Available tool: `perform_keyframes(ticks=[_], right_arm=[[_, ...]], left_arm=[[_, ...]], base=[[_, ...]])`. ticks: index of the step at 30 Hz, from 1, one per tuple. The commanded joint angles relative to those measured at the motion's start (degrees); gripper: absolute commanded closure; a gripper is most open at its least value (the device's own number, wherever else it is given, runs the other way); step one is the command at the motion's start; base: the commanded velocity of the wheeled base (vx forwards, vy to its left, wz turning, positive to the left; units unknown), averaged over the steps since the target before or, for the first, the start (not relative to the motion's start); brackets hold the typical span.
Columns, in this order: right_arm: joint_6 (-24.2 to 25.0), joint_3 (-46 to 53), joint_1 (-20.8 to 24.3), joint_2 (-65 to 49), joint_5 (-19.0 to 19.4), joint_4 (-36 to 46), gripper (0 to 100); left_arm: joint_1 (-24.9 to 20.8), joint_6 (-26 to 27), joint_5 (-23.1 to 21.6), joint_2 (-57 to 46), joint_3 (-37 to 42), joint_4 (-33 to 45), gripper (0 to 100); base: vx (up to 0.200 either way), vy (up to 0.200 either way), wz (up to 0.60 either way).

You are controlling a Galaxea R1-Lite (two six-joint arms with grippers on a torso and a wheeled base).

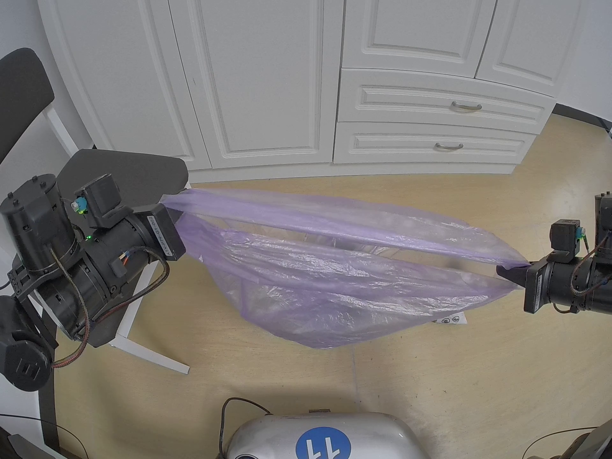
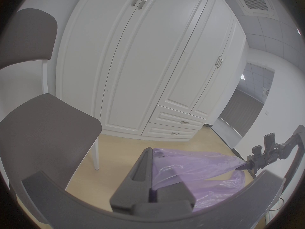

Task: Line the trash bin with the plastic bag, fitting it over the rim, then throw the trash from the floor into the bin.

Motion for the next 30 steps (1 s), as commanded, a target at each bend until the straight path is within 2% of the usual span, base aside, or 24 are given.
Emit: perform_keyframes(ticks=[1, 30], right_arm=[[-0.63, 0.49, -0.19, -0.14, -0.12, 0.16, 100], [-3.09, 0.14, -4.58, 0.48, -0.21, 1.92, 100]], left_arm=[[-0.04, -0.02, 0.06, 0.18, 0.05, -0.02, 100], [0.05, 0.25, 0.06, 0.01, 0.93, -0.02, 100]], base=[[0.000, 0.000, 0.00], [0.000, 0.000, 0.00]])
